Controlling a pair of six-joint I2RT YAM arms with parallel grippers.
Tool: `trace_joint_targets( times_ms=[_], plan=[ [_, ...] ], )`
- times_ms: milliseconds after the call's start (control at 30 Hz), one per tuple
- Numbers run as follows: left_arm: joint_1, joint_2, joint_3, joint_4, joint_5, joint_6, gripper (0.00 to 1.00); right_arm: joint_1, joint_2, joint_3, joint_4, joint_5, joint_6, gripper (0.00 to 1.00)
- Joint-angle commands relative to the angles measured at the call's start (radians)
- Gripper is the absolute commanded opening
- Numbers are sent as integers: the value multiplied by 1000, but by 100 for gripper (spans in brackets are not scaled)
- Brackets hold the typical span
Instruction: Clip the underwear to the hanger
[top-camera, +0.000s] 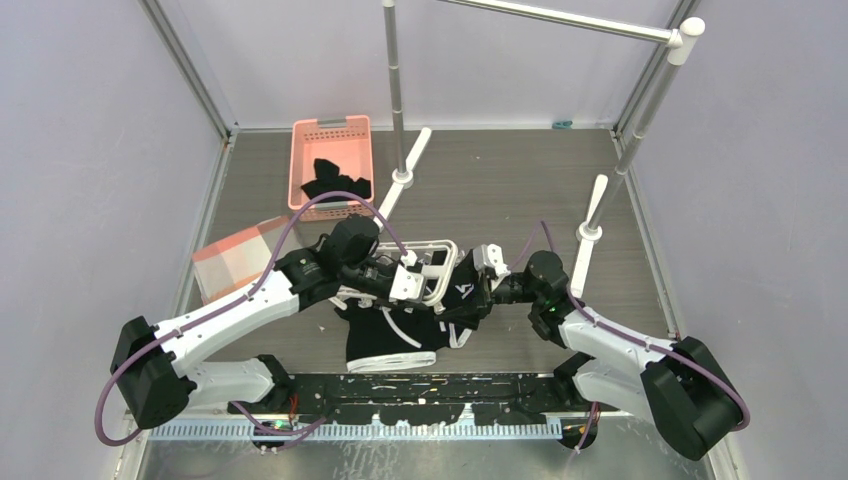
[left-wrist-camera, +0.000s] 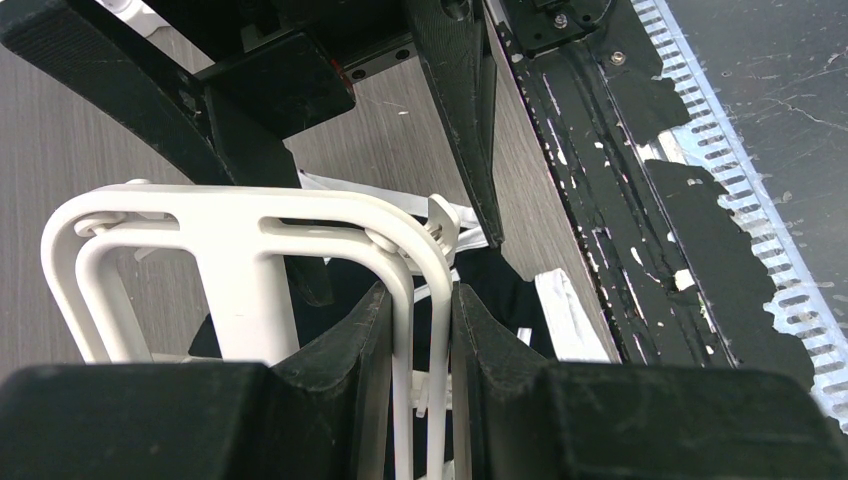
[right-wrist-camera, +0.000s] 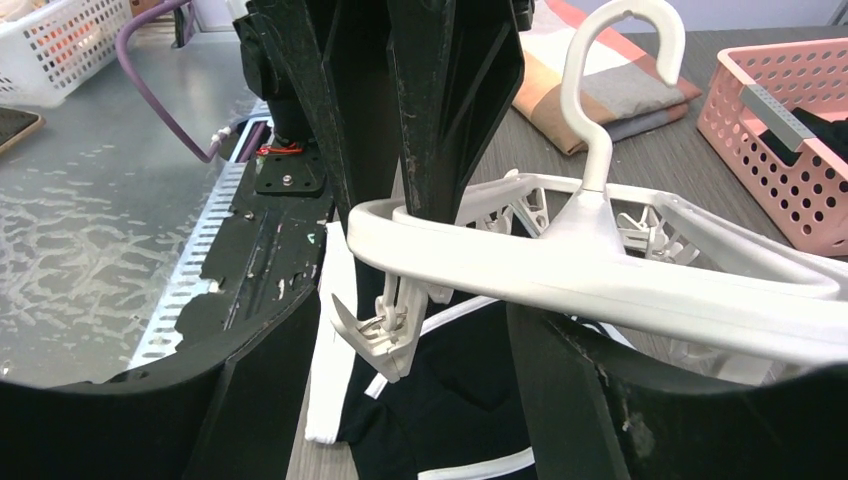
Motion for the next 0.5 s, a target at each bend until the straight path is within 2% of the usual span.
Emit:
trace_joint_targets(
  times_ms=[0,167,467],
  plan=[
    [4,-24,19,50,34,22,0,11,-5,30,85,34,6,74],
    [5,-25,17,50,28,22,0,23,-5,32,110,43,26,72],
    [4,-25,16,51,25,22,0,31,-38,17,108,43,34,57]
  ],
)
